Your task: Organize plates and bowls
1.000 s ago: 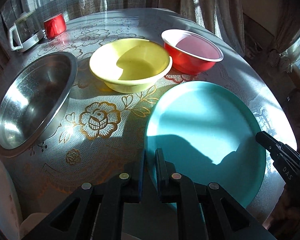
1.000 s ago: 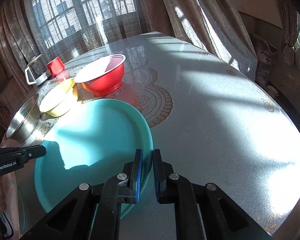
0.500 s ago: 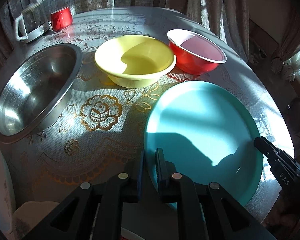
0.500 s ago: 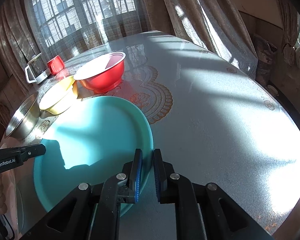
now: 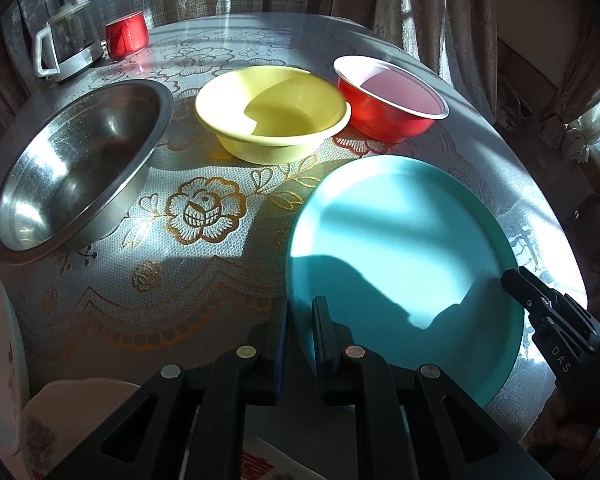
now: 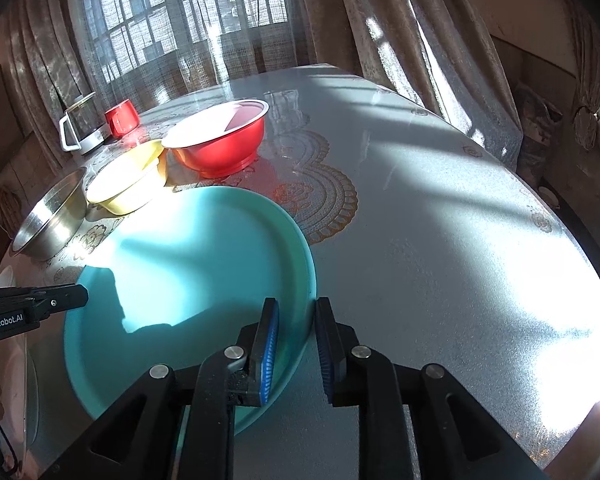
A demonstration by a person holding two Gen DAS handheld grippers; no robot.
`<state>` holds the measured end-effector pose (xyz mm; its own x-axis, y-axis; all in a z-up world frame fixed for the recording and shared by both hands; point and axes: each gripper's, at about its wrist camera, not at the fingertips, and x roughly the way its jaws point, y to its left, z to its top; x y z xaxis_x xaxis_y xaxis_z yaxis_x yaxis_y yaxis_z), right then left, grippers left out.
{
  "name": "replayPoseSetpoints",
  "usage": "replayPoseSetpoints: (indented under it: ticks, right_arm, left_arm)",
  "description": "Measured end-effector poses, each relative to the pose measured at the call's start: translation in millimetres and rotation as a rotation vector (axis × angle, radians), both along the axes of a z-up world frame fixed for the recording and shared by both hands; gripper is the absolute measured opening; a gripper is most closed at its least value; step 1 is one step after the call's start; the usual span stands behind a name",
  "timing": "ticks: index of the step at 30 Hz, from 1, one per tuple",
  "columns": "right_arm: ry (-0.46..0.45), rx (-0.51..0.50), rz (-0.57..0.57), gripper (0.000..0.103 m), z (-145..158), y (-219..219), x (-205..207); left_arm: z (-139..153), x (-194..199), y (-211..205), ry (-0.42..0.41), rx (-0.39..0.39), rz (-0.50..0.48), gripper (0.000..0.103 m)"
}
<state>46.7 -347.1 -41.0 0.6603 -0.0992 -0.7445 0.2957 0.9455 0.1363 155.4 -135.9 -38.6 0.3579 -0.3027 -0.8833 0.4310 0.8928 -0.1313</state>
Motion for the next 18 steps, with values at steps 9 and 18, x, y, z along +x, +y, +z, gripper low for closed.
replayPoseSetpoints:
  ticks: [9, 18]
  right_arm:
    - [0.010, 0.034, -0.002, 0.029, 1.1, 1.1, -0.2]
    - [0.010, 0.038, -0.047, 0.038, 6.7, -2.1, -4.6]
  left_arm:
    - [1.0, -4.6, 0.9, -0.022, -0.003, 0.014, 0.013]
    - [16.0, -15.7, 21.9, -0.044, -0.103, 0.044, 0.013]
